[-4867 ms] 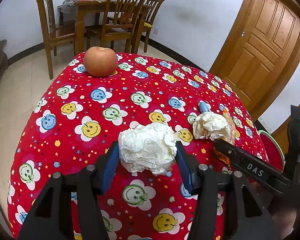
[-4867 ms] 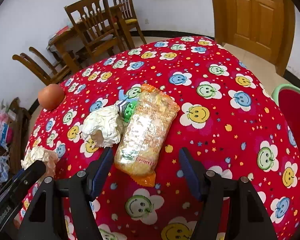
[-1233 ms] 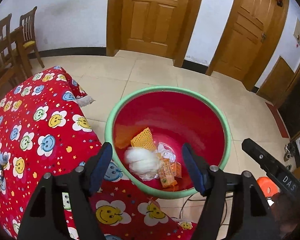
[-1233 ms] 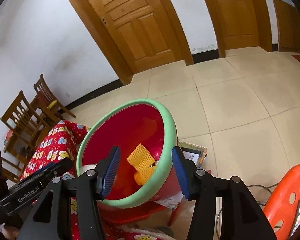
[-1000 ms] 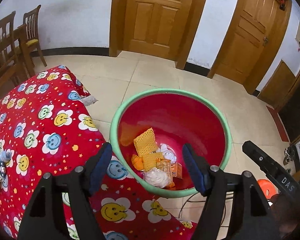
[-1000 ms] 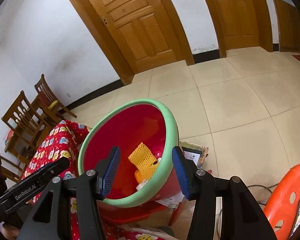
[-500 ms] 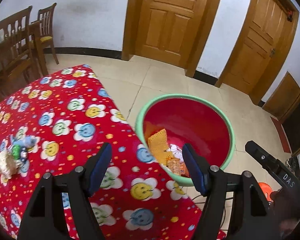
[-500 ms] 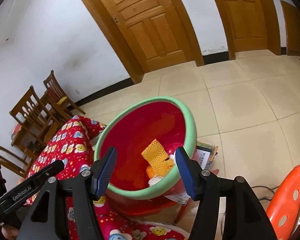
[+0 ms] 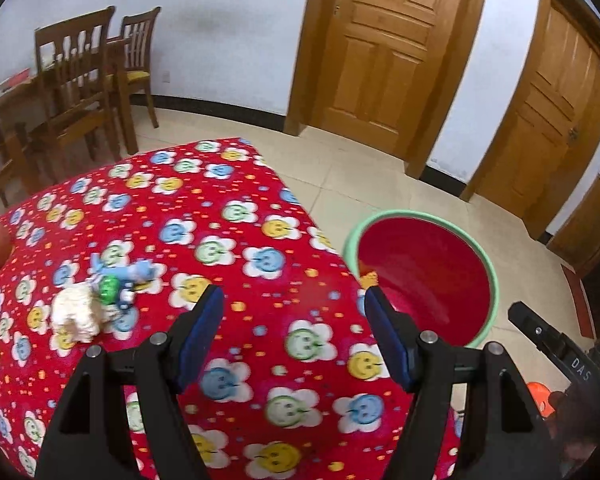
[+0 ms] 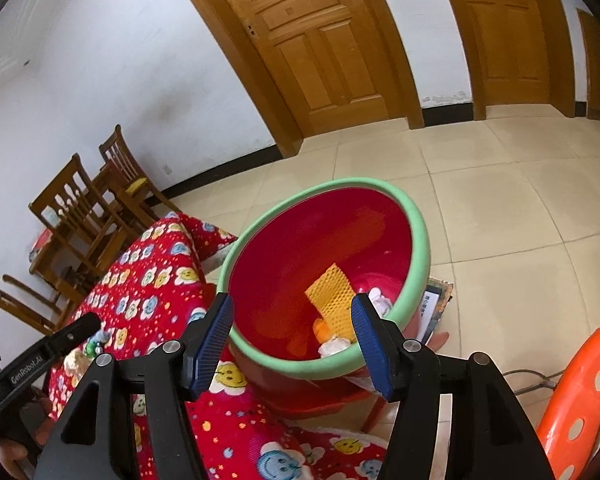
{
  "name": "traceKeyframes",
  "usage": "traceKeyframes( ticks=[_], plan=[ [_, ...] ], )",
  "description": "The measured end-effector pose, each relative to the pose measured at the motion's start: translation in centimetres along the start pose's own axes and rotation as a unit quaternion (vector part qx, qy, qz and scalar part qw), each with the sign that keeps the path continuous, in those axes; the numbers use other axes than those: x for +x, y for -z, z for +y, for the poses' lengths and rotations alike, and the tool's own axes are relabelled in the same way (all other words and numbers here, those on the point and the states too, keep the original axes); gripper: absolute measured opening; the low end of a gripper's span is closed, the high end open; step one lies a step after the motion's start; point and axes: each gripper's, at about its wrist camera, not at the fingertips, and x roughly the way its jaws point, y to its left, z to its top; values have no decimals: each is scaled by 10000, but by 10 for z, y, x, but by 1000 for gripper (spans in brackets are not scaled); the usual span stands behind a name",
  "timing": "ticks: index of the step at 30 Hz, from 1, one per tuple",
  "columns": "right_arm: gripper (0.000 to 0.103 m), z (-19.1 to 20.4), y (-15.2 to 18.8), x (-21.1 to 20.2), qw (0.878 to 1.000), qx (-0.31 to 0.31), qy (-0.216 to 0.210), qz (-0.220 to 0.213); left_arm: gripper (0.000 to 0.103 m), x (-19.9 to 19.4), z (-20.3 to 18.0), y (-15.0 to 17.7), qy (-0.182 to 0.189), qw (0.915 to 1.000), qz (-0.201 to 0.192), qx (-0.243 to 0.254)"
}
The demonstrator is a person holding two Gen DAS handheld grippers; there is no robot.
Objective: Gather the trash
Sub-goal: 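Move back to the table and grasp another white tissue wad with the left tool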
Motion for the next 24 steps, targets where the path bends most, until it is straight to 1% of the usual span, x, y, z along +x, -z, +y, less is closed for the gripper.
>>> traceKeyframes(
  ticks=[4, 7, 13, 19, 24],
  plan=[
    [63, 10, 4, 5, 9999, -92, 5, 99, 72, -6, 21, -1, -252, 9996, -82, -96],
    [63, 17, 8, 9, 9997, -162, -6, 174, 72, -9, 35, -2, -373, 9991, -107, -185],
    [63, 32, 12, 14, 9993, -294, -19, 240, 72, -14, 71, -4, -723, 9965, -203, -365],
    [63, 43, 17, 20, 9988, -388, -9, 313, 72, -10, 110, -3, -1093, 9924, -132, -544],
    [63, 52, 20, 25, 9982, -466, -17, 370, 72, -2, 130, -1, -1275, 9896, -30, -665]
  ],
)
